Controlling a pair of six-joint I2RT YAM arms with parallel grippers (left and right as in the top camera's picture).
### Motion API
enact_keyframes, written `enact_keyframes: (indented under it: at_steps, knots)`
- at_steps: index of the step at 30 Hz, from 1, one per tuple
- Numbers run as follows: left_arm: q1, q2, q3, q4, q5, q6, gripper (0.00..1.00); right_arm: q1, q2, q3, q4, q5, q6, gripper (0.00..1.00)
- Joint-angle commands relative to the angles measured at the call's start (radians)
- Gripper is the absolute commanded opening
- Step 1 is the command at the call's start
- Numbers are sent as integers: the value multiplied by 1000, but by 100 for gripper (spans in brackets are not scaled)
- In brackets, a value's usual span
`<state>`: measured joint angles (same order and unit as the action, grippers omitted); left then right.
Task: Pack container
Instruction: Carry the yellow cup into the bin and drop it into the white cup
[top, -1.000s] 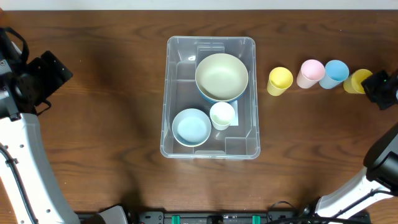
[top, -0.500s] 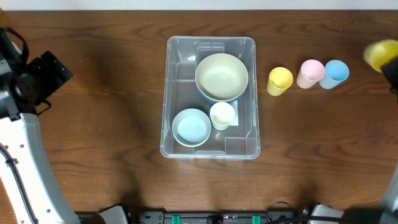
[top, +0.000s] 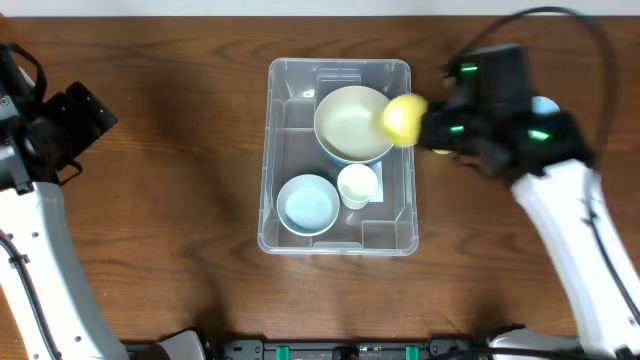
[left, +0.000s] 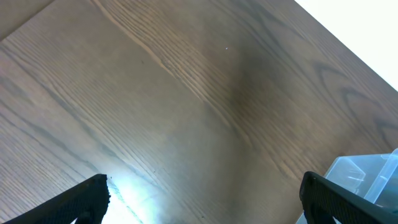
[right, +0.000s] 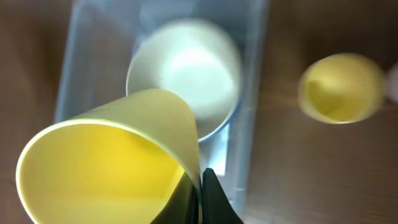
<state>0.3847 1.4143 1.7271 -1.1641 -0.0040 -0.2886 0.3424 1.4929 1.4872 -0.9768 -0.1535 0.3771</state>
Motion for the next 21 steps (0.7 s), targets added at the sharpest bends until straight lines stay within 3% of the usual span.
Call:
enact_keyframes:
  at_steps: [1,8,21]
  knots:
    - [5,5,-8,-3,-8,-2,98,89,89,-3,-12,7,-64,1]
    - [5,5,-8,-3,-8,-2,98,163,208,-3,-37,11,-75,1]
    - [5,5,-8,-3,-8,-2,98,162,208,-3,-119,84,-105,1]
